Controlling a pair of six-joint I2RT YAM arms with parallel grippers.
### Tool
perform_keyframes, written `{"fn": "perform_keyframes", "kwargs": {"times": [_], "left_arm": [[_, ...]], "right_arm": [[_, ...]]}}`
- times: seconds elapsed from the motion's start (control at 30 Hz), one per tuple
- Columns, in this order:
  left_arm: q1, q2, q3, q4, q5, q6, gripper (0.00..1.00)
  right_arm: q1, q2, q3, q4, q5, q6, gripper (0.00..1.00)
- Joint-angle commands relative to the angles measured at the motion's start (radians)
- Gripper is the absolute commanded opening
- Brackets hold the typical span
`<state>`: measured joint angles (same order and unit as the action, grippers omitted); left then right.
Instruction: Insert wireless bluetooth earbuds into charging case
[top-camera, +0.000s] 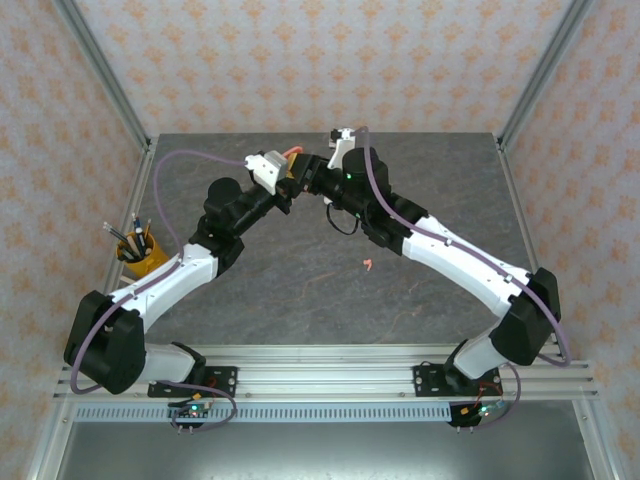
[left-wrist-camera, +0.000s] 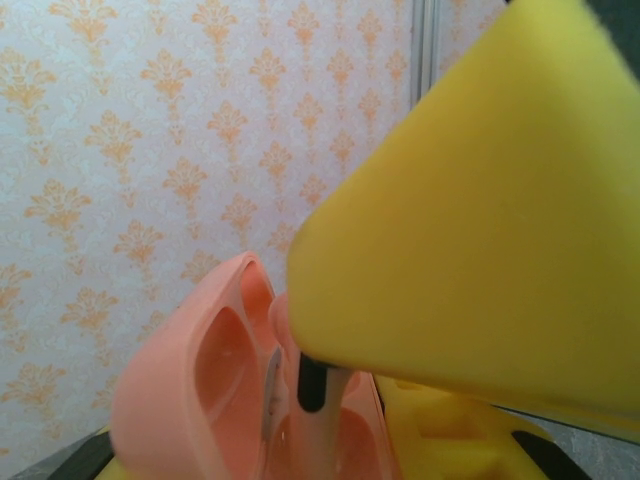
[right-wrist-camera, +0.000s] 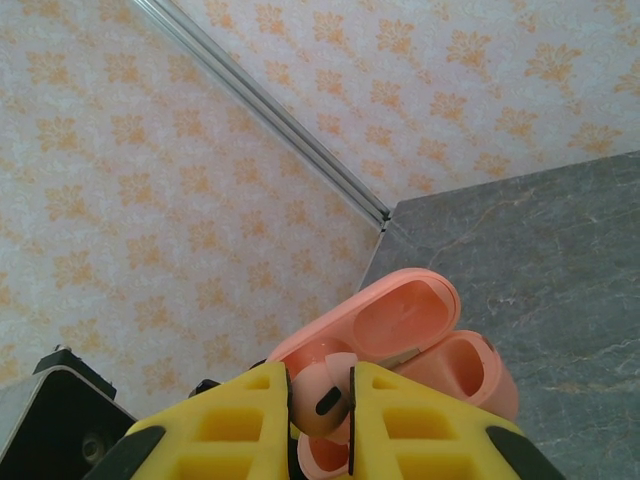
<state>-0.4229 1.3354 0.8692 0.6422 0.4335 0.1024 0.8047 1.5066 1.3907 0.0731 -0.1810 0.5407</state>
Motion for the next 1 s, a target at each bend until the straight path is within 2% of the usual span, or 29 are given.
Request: {"fn": "perform_keyframes", "kwargs": {"times": [0.0, 0.57, 0.97], "left_arm": [[-0.008, -0.002, 0.039, 0.077, 0.019, -0.009, 0.0], [-0.007, -0.002, 0.03, 0.069, 0.03, -0.01, 0.0], [-0.008, -0.005, 0.035, 0.073, 0.036, -0.013, 0.0]], "right_arm": [[0.037, 0.018, 0.016, -0.064, -0.035, -0.029, 0.18], [0.038, -0.062, -0.007, -0.065, -0.011, -0.045, 0.17], [0.039, -0.027, -0.001, -0.1, -0.017, -0.046, 0.16]]}}
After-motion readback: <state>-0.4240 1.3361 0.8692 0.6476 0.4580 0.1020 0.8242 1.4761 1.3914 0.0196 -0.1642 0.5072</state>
